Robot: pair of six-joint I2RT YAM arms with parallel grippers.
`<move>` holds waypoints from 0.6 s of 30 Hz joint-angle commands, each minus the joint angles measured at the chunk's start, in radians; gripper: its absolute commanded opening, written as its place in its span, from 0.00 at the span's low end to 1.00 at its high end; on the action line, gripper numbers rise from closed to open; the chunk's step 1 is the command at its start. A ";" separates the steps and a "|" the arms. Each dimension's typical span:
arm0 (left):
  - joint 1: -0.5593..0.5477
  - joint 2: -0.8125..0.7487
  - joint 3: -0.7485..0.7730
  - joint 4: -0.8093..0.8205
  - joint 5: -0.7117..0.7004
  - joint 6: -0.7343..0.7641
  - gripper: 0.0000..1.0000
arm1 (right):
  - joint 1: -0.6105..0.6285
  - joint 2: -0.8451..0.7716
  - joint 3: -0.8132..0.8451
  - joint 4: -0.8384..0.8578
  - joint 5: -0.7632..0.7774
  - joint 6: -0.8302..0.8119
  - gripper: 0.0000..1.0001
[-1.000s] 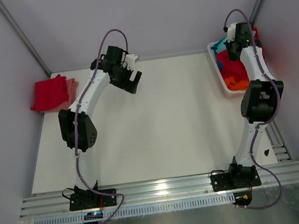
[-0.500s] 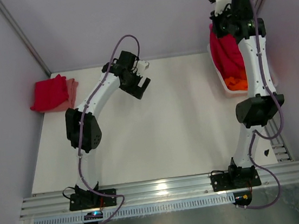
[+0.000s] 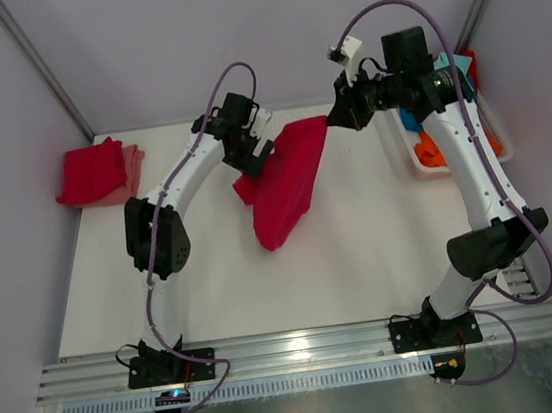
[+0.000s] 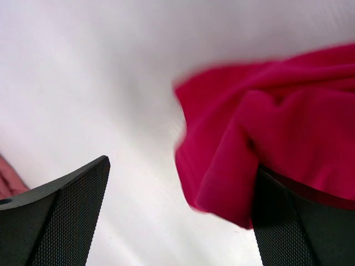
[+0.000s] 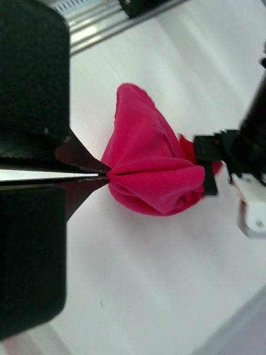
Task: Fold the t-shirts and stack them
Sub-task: Move the tshirt to the center of the board
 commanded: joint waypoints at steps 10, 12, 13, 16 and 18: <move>0.060 -0.061 0.157 0.017 0.065 -0.009 0.99 | 0.042 -0.126 -0.422 0.023 0.027 -0.178 0.03; 0.067 -0.064 0.179 -0.031 0.280 -0.015 0.99 | 0.042 -0.127 -0.443 0.037 0.050 -0.189 0.03; 0.067 -0.062 0.200 -0.058 0.350 -0.003 0.99 | 0.042 -0.126 -0.446 0.055 0.060 -0.191 0.03; 0.067 -0.058 0.204 -0.153 0.578 0.054 0.99 | 0.042 -0.126 -0.450 0.060 0.090 -0.208 0.03; 0.065 -0.044 0.205 -0.230 0.688 0.083 0.98 | 0.042 -0.136 -0.450 0.051 0.116 -0.232 0.03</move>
